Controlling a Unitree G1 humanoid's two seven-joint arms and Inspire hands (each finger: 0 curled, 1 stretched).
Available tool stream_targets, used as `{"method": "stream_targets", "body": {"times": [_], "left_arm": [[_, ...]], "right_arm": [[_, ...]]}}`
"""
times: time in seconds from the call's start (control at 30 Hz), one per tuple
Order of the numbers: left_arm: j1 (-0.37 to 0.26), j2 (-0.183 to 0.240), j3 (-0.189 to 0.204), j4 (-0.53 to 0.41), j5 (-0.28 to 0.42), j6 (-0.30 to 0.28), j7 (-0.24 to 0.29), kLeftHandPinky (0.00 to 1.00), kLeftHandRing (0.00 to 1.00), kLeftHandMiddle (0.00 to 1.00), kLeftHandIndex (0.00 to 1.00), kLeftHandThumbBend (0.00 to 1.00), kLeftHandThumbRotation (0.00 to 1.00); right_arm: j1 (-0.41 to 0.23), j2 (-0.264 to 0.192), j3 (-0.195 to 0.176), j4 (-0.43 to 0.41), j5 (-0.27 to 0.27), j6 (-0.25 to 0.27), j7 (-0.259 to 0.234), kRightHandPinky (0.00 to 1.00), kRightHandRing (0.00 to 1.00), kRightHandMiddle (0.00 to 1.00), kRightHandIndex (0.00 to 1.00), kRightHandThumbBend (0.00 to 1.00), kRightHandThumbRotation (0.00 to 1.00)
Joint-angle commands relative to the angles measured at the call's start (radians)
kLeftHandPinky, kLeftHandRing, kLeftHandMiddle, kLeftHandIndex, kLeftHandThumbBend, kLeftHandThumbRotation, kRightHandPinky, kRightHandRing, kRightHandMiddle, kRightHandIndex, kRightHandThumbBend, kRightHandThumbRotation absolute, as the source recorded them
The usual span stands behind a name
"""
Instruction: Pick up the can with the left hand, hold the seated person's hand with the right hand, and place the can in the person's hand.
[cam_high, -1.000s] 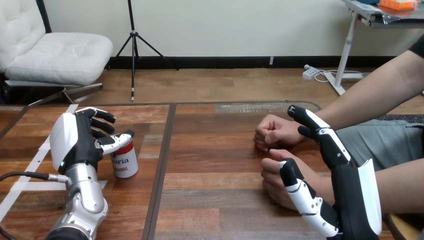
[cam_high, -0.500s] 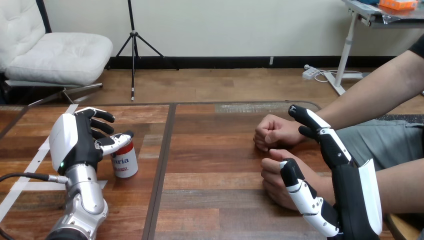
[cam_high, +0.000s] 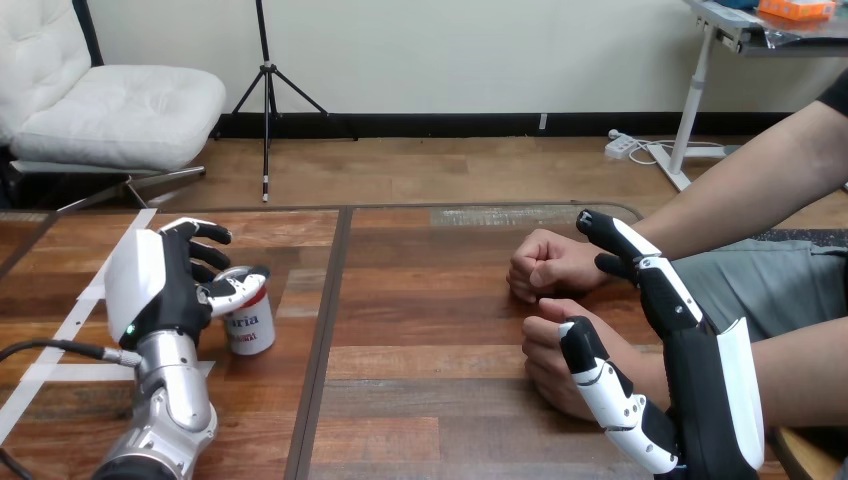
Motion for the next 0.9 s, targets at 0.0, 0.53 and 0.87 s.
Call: {"method": "stream_targets", "body": {"times": [0.0, 0.53, 0.87], "left_arm": [[-0.050, 0.023, -0.026, 0.006, 0.029, 0.042, -0.021, 0.60, 0.69, 0.74, 0.76, 0.85, 0.19], [-0.062, 0.031, -0.054, 0.001, 0.053, 0.077, -0.077, 0.61, 0.70, 0.76, 0.78, 0.97, 0.34], [-0.082, 0.035, -0.064, -0.003, 0.049, 0.112, -0.163, 0.62, 0.71, 0.76, 0.78, 0.98, 0.35]], "right_arm": [[-0.038, 0.007, 0.000, -0.045, 0.010, 0.001, 0.003, 0.80, 0.85, 0.84, 0.83, 0.55, 0.72], [-0.038, 0.004, 0.001, -0.048, 0.016, 0.008, 0.016, 0.82, 0.86, 0.84, 0.83, 0.56, 0.70], [-0.038, 0.004, 0.000, -0.053, 0.010, 0.017, 0.018, 0.83, 0.86, 0.85, 0.83, 0.56, 0.71]]}}
